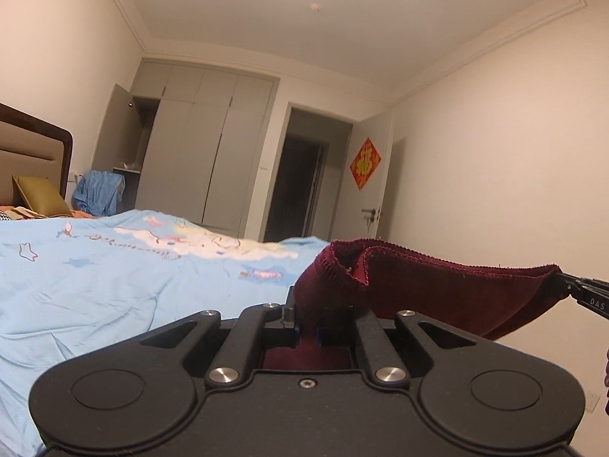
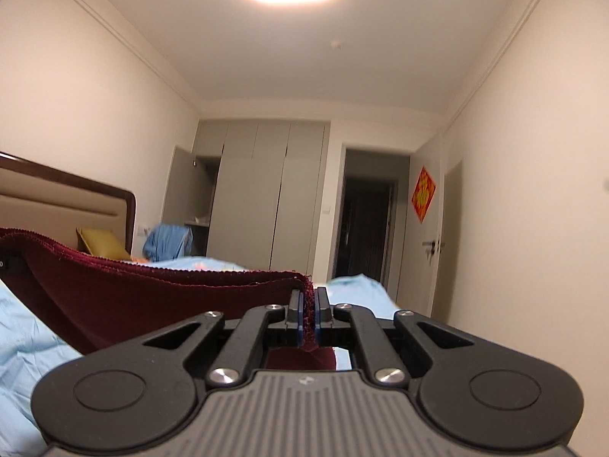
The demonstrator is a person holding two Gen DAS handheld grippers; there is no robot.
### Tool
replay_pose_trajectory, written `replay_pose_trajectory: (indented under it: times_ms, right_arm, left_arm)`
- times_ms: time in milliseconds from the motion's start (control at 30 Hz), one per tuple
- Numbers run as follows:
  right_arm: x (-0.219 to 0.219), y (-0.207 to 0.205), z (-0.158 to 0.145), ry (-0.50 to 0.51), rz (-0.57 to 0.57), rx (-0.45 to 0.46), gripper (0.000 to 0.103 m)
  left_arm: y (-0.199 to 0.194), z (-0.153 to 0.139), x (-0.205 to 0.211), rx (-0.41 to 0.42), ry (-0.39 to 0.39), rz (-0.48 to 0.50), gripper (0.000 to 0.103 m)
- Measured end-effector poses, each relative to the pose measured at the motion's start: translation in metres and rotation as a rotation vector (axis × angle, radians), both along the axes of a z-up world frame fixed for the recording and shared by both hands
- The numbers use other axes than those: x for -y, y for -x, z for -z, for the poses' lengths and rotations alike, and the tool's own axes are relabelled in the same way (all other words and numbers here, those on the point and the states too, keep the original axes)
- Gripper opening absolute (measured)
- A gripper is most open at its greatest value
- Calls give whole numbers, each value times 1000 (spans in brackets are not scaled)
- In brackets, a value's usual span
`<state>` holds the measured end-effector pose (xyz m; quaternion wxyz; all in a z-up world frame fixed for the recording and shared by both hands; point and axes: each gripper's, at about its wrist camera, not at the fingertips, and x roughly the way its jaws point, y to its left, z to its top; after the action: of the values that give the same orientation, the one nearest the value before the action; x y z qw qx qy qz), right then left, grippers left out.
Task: Fold small clothes
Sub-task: 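Lift the hem with both grippers and fold it over toward the collar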
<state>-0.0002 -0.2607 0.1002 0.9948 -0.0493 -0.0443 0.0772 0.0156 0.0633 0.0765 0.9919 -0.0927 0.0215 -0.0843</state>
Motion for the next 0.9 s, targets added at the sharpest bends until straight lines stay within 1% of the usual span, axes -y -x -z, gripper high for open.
replay_pose_trajectory:
  times_ms: [100,267,400,500,567,700,900]
  right_arm:
    - [1,12,-9,-6,-5,36,6]
    - [4,30,-25,-37,-14,106,6]
    - [6,38,-36,-47,-27,146,6]
    - [5,33,-33,-24,-28,134,6]
    - [3,24,-32,-18,-24,107,6]
    - [-1,4,-28,-10,-21,55,6]
    - [-4,-40,-26,-19,-33,-20,6]
  left_arm:
    - [14,-8,0,30,21,-12,6]
    - [33,-26,0,91,29,-17,6]
    - [41,-38,-3,105,44,-9,6]
    - [36,-39,-6,69,61,-12,6]
    - [32,-35,-8,36,74,-13,6]
    - [11,-30,-9,-38,51,-33,6]
    - [-28,-31,-14,-111,18,-58,7]
